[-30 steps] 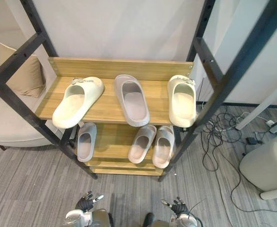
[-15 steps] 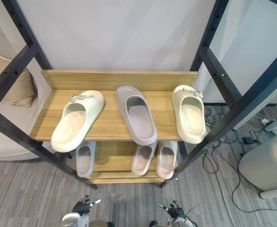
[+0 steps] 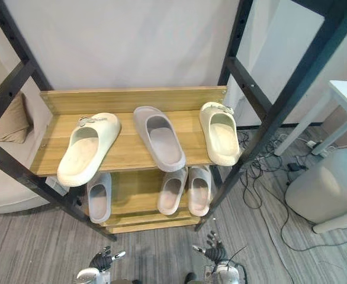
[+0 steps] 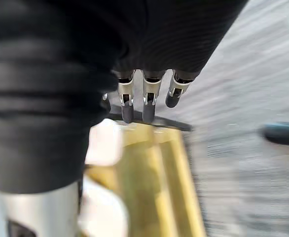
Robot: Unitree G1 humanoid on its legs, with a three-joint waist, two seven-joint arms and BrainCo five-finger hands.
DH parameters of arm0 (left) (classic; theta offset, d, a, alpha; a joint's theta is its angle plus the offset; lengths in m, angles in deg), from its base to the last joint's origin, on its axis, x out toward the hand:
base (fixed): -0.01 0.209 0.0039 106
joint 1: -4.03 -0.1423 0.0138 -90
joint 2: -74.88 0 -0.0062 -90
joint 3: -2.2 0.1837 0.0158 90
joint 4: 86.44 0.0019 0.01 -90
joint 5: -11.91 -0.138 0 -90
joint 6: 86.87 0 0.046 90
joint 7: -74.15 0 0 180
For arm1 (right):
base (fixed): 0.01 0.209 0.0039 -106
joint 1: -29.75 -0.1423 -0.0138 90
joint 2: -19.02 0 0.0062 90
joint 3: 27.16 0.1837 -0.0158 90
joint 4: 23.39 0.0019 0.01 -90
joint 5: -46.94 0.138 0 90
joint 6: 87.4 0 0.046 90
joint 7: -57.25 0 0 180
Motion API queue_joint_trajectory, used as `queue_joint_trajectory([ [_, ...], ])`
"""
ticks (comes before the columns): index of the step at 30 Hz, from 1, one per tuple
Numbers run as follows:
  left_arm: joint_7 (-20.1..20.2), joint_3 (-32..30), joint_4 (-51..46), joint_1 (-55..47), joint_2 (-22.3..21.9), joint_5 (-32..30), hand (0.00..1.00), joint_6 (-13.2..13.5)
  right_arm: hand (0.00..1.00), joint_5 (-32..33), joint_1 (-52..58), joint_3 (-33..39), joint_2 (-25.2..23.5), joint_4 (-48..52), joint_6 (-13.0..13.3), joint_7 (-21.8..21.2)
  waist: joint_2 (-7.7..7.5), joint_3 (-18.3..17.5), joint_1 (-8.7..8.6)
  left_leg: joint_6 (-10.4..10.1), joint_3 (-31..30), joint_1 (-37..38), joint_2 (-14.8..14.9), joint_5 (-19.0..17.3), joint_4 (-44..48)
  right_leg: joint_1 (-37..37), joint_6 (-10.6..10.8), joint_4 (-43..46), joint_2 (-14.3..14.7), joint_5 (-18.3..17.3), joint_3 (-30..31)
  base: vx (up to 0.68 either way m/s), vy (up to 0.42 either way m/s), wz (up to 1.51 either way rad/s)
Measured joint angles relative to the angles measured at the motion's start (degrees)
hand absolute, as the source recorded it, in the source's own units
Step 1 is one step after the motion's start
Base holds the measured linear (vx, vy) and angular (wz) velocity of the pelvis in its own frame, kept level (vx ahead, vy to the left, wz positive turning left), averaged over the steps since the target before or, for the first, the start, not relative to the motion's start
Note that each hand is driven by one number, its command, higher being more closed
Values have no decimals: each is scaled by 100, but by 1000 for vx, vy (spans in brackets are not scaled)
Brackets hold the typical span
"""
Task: Organize the slippers on the shoe rack
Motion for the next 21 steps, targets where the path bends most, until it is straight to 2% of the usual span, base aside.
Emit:
queue_joint_trajectory([
  [2,-5,78,-1,-24,34,-61,0,17,0,-177,446,1,2,1067,77,-14,-23,-14,-30,14,40,15,-12,11,-3,-16,8,1,-14,22,55,-62,2,-13],
  [7,-9,278,0,-46,85,-171,0,114,0,-399,985,-6,0,2451,244,-113,-44,-29,-98,26,99,111,-27,28,-71,-25,28,39,-36,40,170,-26,-1,-11],
  [14,12,621,-2,-43,166,-206,0,195,0,-443,805,-377,116,3516,458,-337,-48,-38,-118,28,268,160,-41,27,-71,-72,49,62,-41,103,335,0,-4,-12],
  [21,58,616,10,-49,181,-209,0,239,0,-420,45,-626,666,4082,675,-476,-48,-50,-75,29,235,221,-48,27,-61,0,48,65,-41,104,317,3,-15,1],
])
